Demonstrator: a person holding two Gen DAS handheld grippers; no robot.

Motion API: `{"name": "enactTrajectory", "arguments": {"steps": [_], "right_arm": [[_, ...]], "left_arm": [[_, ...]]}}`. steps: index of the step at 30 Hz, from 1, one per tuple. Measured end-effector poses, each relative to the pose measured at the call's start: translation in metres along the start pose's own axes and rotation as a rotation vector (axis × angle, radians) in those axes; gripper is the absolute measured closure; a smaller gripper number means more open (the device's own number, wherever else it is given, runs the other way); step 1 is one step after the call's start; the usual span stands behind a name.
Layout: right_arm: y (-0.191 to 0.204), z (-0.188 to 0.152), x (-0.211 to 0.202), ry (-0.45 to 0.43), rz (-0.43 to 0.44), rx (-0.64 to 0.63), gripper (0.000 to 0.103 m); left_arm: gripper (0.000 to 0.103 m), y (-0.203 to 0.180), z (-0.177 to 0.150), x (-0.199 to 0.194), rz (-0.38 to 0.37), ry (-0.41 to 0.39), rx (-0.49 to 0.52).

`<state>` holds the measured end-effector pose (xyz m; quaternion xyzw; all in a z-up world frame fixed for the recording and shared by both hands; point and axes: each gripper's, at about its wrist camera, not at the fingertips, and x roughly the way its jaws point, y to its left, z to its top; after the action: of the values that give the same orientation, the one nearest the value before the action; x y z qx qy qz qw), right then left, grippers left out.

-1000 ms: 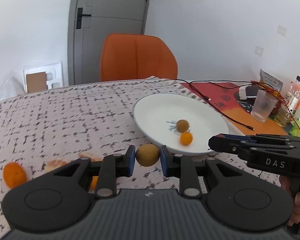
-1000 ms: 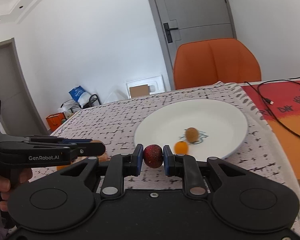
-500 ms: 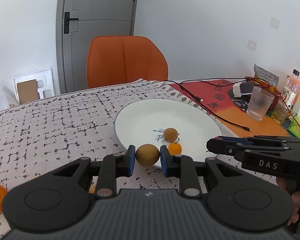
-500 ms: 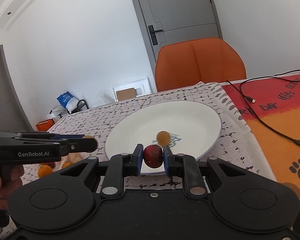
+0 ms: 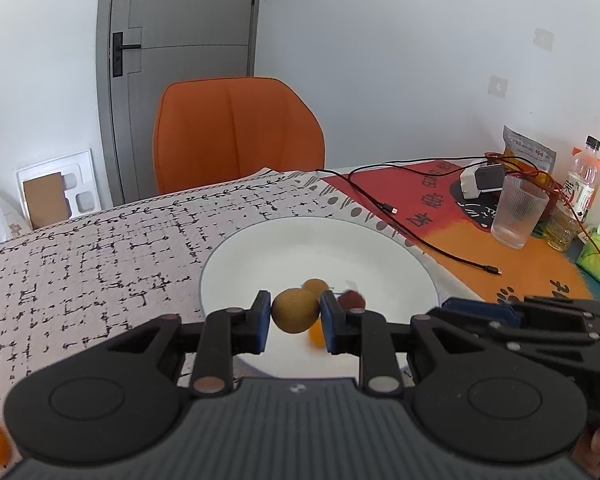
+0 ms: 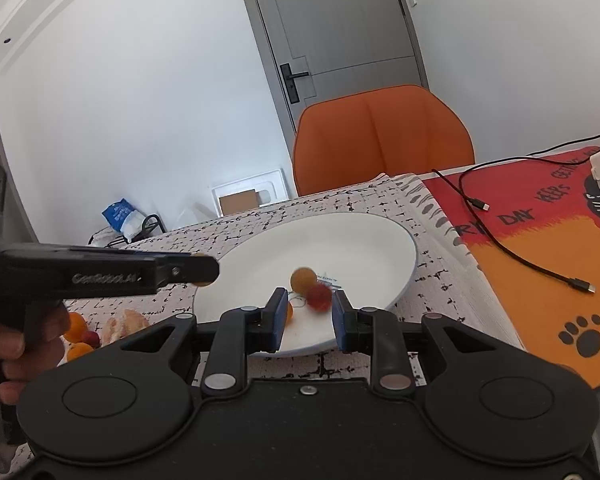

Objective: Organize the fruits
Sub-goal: 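Open both tools to release the kiwi and red fruit into the bowl, then move both open tools back to the remaining fruits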

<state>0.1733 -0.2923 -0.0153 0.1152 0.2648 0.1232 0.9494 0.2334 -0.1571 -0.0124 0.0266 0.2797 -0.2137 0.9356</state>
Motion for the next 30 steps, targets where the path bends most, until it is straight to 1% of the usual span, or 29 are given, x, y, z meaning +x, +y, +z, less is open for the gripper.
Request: {"name": "enactTrajectory", "arguments": {"steps": [1,2,3,4,8,10,12,13,14,15,16,17,18,19,20,22,23,25,27,30], "right_arm": [[0.000,0.000,-0.001,0.001,-0.001,0.001,0.076],[0.000,-0.001,-0.001,0.002,-0.001,0.002,0.076],[-0.001,-0.001,-0.002,0.003,-0.001,0.003,0.076],[-0.001,-0.001,-0.002,0.004,-0.001,0.005,0.074],[-0.001,-0.002,-0.002,0.006,0.002,0.009,0.072],[0.000,-0.002,-0.001,0.006,0.005,0.007,0.068],[0.002,-0.003,-0.001,0.007,0.007,0.005,0.066],[0.003,-0.003,0.000,0.008,0.009,0.005,0.064],[0.004,-0.003,0.000,0.009,0.011,0.005,0.063],[0.005,-0.004,0.000,0.010,0.011,0.006,0.059],[0.006,-0.004,0.000,0.009,0.012,0.008,0.055],[0.007,-0.004,0.000,0.008,0.016,0.013,0.054],[0.009,-0.004,0.000,0.008,0.022,0.019,0.049],[0.010,-0.004,0.000,0.008,0.026,0.021,0.042],[0.012,-0.005,0.000,0.007,0.028,0.020,0.039],[0.017,-0.005,-0.001,-0.002,0.033,0.009,0.026],[0.019,-0.005,-0.002,-0.007,0.038,0.005,0.023],[0.023,-0.004,-0.002,-0.016,0.048,0.007,0.009],[0.025,-0.004,-0.001,-0.028,0.057,0.018,0.003],[0.029,-0.004,0.001,-0.020,0.074,0.024,0.001]], "left_arm": [[0.078,-0.001,0.001,-0.001,0.004,-0.007,0.003],[0.074,-0.003,0.002,-0.001,0.012,-0.019,0.006],[0.074,-0.003,0.002,-0.003,0.019,-0.027,0.013],[0.074,-0.004,0.002,-0.004,0.025,-0.026,0.017],[0.067,0.000,-0.001,-0.007,0.031,-0.005,0.002],[0.062,0.004,-0.004,-0.010,0.041,-0.001,-0.002],[0.052,0.008,-0.005,-0.014,0.062,-0.002,-0.004],[0.049,0.010,-0.006,-0.017,0.071,-0.005,-0.007],[0.044,0.012,-0.006,-0.019,0.078,-0.007,-0.012],[0.039,0.015,-0.007,-0.022,0.084,-0.009,-0.018],[0.037,0.017,-0.008,-0.024,0.089,-0.009,-0.025],[0.029,0.019,-0.008,-0.027,0.094,-0.008,-0.030],[0.021,0.020,-0.009,-0.029,0.105,-0.009,-0.034],[0.019,0.022,-0.010,-0.032,0.119,-0.014,-0.034],[0.017,0.023,-0.011,-0.035,0.133,-0.022,-0.031],[0.015,0.026,-0.013,-0.040,0.153,-0.029,-0.023],[0.014,0.028,-0.014,-0.042,0.162,-0.028,-0.020],[0.014,0.031,-0.016,-0.045,0.173,-0.027,-0.024],[0.013,0.037,-0.018,-0.050,0.175,-0.030,-0.041],[0.009,0.043,-0.022,-0.057,0.183,-0.040,-0.066]]}}
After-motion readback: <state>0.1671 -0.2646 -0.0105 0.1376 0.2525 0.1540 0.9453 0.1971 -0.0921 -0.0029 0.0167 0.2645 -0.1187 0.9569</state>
